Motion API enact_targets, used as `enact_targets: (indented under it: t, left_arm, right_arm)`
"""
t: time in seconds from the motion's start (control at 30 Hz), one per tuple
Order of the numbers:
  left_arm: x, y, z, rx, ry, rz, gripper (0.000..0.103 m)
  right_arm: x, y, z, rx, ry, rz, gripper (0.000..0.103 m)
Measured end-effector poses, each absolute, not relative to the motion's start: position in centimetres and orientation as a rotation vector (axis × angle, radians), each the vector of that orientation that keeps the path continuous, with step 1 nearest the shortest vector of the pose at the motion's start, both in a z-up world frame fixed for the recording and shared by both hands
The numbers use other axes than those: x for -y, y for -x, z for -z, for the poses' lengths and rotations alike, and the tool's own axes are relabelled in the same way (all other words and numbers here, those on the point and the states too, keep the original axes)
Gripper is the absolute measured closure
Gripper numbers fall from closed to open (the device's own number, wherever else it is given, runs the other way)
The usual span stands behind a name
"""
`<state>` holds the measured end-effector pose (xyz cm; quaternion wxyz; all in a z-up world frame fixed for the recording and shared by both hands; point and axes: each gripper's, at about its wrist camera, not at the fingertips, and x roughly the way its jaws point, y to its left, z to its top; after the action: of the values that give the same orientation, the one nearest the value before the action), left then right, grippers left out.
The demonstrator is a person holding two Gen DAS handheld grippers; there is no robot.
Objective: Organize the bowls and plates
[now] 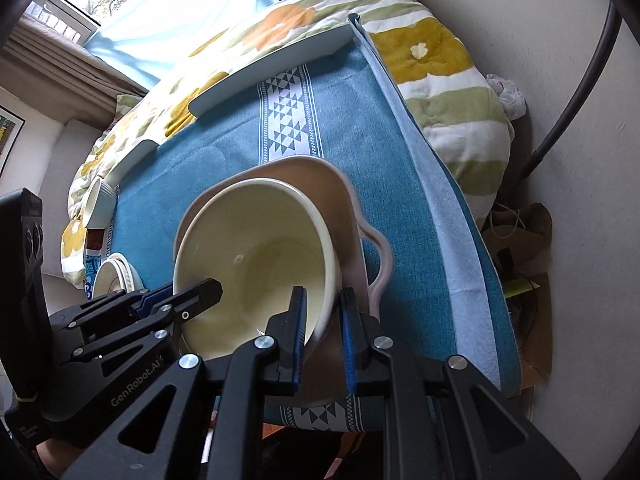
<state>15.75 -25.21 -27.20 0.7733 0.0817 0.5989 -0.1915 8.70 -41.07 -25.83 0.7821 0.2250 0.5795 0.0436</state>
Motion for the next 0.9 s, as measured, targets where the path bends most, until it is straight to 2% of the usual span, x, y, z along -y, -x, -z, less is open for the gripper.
enact_targets:
  t: [0.53,0.9]
  left_arm:
    - [25.7,-15.7,27.4,-1.221,-0.305,0.384,0.091]
    - [25.1,-15.1,25.1,-1.178,-0.267,0.380,0.091]
  right_arm:
    - [40.1,-8.8,26.1,-1.258,-0.456,-0.072,0.088]
    - [40.0,-7.7,23.5,-1.223,-0.387,-0.039,0.088]
